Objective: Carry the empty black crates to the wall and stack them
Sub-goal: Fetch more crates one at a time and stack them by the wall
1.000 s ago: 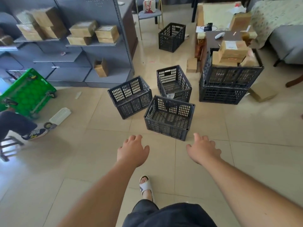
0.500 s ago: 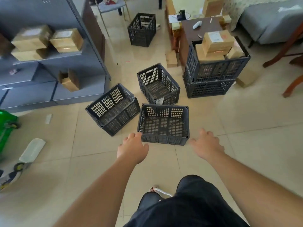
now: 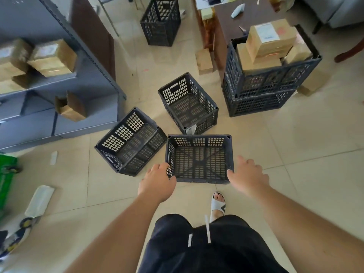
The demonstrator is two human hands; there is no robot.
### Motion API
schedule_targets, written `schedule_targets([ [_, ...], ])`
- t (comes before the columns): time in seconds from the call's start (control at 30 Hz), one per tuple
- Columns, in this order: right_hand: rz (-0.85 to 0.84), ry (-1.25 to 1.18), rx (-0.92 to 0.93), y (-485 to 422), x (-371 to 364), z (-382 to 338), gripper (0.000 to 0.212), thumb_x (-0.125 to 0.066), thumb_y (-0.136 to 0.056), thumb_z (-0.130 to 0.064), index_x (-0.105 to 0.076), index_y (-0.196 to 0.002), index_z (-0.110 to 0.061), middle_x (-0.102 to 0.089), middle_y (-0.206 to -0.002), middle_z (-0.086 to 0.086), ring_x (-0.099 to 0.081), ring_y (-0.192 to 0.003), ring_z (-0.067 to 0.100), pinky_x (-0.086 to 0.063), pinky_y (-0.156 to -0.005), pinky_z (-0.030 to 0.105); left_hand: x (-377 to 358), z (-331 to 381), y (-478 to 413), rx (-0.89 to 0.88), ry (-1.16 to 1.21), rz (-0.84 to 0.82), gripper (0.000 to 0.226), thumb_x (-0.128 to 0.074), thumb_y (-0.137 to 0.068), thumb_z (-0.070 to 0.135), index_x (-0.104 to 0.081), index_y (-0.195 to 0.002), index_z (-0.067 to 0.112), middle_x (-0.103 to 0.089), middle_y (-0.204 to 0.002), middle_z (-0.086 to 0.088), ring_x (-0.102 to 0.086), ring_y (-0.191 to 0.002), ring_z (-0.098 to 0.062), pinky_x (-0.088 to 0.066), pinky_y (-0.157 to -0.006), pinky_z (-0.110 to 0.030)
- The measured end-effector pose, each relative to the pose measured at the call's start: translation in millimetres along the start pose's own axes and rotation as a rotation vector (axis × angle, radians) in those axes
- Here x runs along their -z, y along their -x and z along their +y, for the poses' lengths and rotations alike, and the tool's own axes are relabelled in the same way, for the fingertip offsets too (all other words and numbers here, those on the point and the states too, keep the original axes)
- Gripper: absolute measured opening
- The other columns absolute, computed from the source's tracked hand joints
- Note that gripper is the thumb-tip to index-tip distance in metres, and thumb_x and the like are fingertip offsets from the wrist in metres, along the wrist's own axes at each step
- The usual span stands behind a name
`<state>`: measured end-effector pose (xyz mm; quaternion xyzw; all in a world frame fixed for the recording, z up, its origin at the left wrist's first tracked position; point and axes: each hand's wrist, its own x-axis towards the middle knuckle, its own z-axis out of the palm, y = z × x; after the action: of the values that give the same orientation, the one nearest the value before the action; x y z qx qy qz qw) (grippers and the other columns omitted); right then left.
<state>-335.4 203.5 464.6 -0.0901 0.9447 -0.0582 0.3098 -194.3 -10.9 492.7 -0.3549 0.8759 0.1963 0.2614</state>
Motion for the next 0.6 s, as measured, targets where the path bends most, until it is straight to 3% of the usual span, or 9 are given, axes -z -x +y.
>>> schedule_targets([
  [0.27, -0.069, 0.003, -0.096, -83, 1, -33, 0.045, -0.042, -0.095, -0.046, -0.038, -0.133, -0.024, -0.048, -0.129, 0.007, -0.045, -0.118, 0.032, -0.042, -0.092, 0.047, 7, -4, -99, 0.041, 0.034, -0.084, 0.05, -0.048, -0.098, 0.041, -0.043, -0.145, 0.024, -0.045, -0.148, -0.003, -0.043, -0.134, -0.03, -0.041, -0.105, -0.048],
  [0.6, -0.118, -0.063, -0.319, -200, -52, -74, 0.051, -0.044, -0.094, -0.043, -0.035, -0.14, -0.02, -0.047, -0.133, 0.011, -0.046, -0.12, 0.036, -0.041, -0.091, 0.047, -27, -41, -248, 0.035, 0.02, -0.224, 0.053, -0.048, -0.096, 0.04, -0.043, -0.147, 0.025, -0.045, -0.147, -0.002, -0.046, -0.132, -0.028, -0.042, -0.106, -0.047],
])
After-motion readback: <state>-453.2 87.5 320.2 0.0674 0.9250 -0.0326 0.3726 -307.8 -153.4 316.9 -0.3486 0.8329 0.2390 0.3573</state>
